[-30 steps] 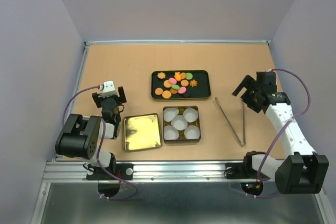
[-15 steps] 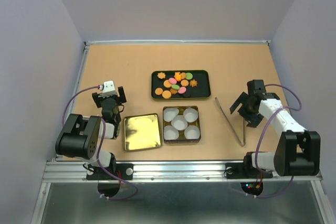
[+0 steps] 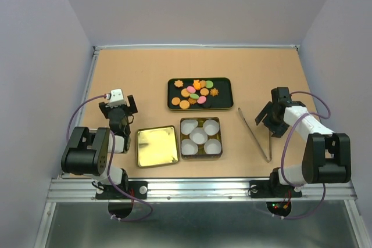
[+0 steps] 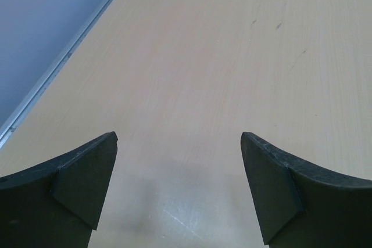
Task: Pack the cookies
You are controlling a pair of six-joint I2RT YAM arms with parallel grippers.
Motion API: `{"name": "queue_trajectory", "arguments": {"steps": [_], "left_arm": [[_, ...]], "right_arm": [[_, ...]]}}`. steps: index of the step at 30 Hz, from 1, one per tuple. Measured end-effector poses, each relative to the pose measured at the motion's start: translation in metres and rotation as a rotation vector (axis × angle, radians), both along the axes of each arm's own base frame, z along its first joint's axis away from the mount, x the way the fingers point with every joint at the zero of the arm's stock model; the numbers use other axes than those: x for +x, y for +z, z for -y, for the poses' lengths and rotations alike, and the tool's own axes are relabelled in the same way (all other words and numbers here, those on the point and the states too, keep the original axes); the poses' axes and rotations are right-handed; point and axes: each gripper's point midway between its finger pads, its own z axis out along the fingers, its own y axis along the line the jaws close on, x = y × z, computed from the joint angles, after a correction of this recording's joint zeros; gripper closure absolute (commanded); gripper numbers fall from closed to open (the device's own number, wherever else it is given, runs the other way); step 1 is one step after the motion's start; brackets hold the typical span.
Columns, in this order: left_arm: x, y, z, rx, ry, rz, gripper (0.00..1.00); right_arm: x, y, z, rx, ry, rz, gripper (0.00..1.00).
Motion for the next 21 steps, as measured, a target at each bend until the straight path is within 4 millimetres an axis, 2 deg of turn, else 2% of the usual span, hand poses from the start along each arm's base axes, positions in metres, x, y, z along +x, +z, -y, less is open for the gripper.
{"name": "queue_trajectory", "arguments": {"steps": [2,3,5,6,7,8,9,10,12,13,14,17,19,21], "left_arm": [[0.003,0.005,0.0,-0.008,0.007,0.008,0.01],[0.009,0.014,-0.001,-0.015,0.014,0.027,0.01],[0.031,0.045,-0.002,-0.022,0.023,0.058,0.01],[0.043,0.069,-0.001,-0.024,0.023,0.1,0.01],[0.047,0.076,-0.001,-0.025,0.023,0.11,0.01],[0.055,0.116,-0.002,-0.029,0.025,0.196,0.01],[0.056,0.125,-0.002,-0.03,0.025,0.215,0.01],[0.052,0.148,-0.002,-0.033,0.026,0.263,0.01],[0.045,0.178,-0.001,-0.049,0.019,0.323,0.01],[0.042,0.187,0.001,-0.064,0.008,0.341,0.01],[0.038,0.207,0.007,-0.087,-0.028,0.377,0.01],[0.03,0.246,0.023,-0.155,-0.122,0.464,0.01],[0.027,0.258,0.03,-0.217,-0.154,0.494,0.01],[0.026,0.26,0.038,-0.265,-0.194,0.493,0.01]], "right_arm": [[0.002,-0.001,0.001,-0.005,0.007,0.012,0.32],[0.002,-0.003,0.0,-0.001,0.009,0.013,0.4],[0.0,-0.007,-0.001,0.002,0.013,0.01,0.46],[-0.002,-0.009,-0.001,0.005,0.012,0.005,0.48],[-0.005,-0.012,-0.002,0.011,0.014,-0.004,0.51],[-0.007,-0.014,-0.003,0.016,0.018,-0.01,0.52],[-0.008,-0.015,-0.004,0.02,0.018,-0.012,0.54],[-0.008,-0.015,-0.005,0.023,0.02,-0.014,0.6],[-0.006,-0.015,-0.005,0.026,0.02,-0.007,0.67],[-0.005,-0.015,-0.006,0.028,0.023,-0.002,0.76],[-0.005,-0.015,-0.006,0.028,0.026,0.0,0.81],[-0.004,-0.014,-0.007,0.032,0.032,0.001,0.85],[-0.002,-0.013,-0.007,0.036,0.029,0.012,0.86],[-0.001,-0.01,-0.008,0.037,0.03,0.026,0.87]]}}
